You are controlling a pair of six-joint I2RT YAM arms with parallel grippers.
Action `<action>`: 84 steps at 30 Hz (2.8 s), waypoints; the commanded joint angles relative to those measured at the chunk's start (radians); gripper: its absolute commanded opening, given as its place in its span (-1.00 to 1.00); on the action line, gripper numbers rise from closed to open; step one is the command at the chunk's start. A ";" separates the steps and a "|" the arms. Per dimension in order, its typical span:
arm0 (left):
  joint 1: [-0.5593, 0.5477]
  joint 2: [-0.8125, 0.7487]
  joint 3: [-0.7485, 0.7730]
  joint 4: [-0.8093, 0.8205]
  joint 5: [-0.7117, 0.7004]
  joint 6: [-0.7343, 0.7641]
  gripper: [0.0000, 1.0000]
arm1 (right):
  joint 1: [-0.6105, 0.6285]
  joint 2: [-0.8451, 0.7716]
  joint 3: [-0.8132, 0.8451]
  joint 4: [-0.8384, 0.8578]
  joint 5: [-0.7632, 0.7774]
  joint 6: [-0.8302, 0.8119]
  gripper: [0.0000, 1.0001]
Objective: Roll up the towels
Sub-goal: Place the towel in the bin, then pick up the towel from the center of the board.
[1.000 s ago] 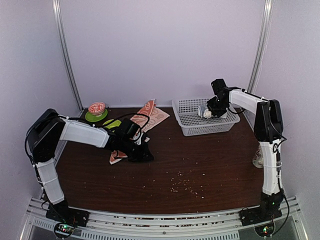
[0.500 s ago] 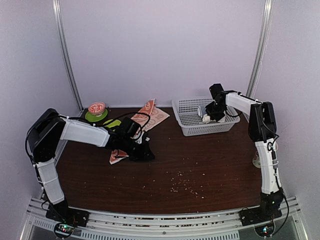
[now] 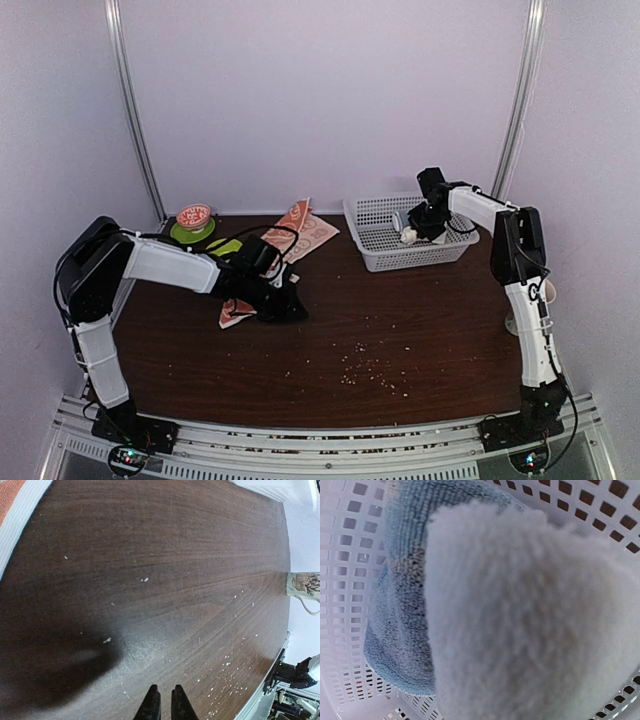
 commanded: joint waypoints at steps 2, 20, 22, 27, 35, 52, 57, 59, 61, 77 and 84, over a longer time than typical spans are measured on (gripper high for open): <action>0.011 0.029 0.033 0.023 0.009 0.002 -0.80 | -0.010 0.038 0.027 -0.022 -0.027 -0.020 -0.77; 0.015 0.031 0.041 0.014 0.011 0.013 -0.80 | -0.012 -0.043 -0.018 -0.038 -0.023 -0.077 0.89; 0.016 0.031 0.042 0.014 0.011 0.014 -0.80 | -0.012 -0.060 -0.029 -0.036 -0.025 -0.077 0.93; 0.016 0.031 0.041 0.014 0.015 0.013 -0.80 | -0.012 -0.117 -0.063 -0.031 -0.033 -0.084 1.00; 0.016 0.031 0.041 0.019 0.019 0.014 -0.80 | -0.012 -0.233 -0.139 0.012 -0.062 -0.099 1.00; 0.014 -0.237 0.074 -0.199 -0.234 0.161 -0.62 | 0.157 -0.743 -0.488 0.251 0.112 -0.586 0.78; 0.018 -0.403 0.028 -0.343 -0.455 0.179 0.09 | 0.331 -1.005 -0.815 0.411 0.242 -0.725 0.76; 0.041 -0.445 -0.018 -0.379 -0.514 0.170 0.32 | 0.388 -1.089 -0.939 0.458 0.229 -0.707 0.76; 0.092 -0.464 -0.074 -0.391 -0.498 0.148 0.35 | 0.430 -1.153 -1.046 0.478 0.217 -0.658 0.75; 0.096 -0.009 0.286 -0.515 -0.520 0.371 0.24 | 0.551 -1.293 -1.306 0.403 0.184 -0.592 0.66; 0.050 0.220 0.560 -0.567 -0.538 0.425 0.21 | 0.551 -1.368 -1.324 0.360 0.231 -0.601 0.66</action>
